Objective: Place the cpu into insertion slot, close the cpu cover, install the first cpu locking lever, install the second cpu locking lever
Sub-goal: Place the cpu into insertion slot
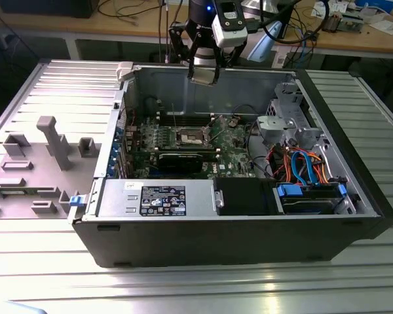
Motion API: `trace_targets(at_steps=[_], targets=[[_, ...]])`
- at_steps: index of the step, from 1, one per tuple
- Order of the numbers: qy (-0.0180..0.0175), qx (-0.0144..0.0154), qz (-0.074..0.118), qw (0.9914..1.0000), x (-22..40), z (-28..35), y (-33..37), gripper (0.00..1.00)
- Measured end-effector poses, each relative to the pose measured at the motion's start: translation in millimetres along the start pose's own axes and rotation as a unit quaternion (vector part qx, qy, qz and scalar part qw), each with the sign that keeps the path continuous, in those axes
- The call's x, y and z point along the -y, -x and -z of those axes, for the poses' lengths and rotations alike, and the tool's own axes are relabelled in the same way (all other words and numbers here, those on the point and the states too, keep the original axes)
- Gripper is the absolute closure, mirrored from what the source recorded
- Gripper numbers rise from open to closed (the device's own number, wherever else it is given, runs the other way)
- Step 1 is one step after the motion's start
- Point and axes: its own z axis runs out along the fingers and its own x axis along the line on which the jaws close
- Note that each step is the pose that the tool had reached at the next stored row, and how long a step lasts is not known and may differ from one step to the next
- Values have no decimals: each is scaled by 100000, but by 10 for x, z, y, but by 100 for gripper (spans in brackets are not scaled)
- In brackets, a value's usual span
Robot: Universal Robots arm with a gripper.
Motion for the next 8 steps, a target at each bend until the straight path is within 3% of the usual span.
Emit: trace_targets(at_steps=[8], targets=[[1, 1, -1, 100000, 0, 0, 0, 45]])
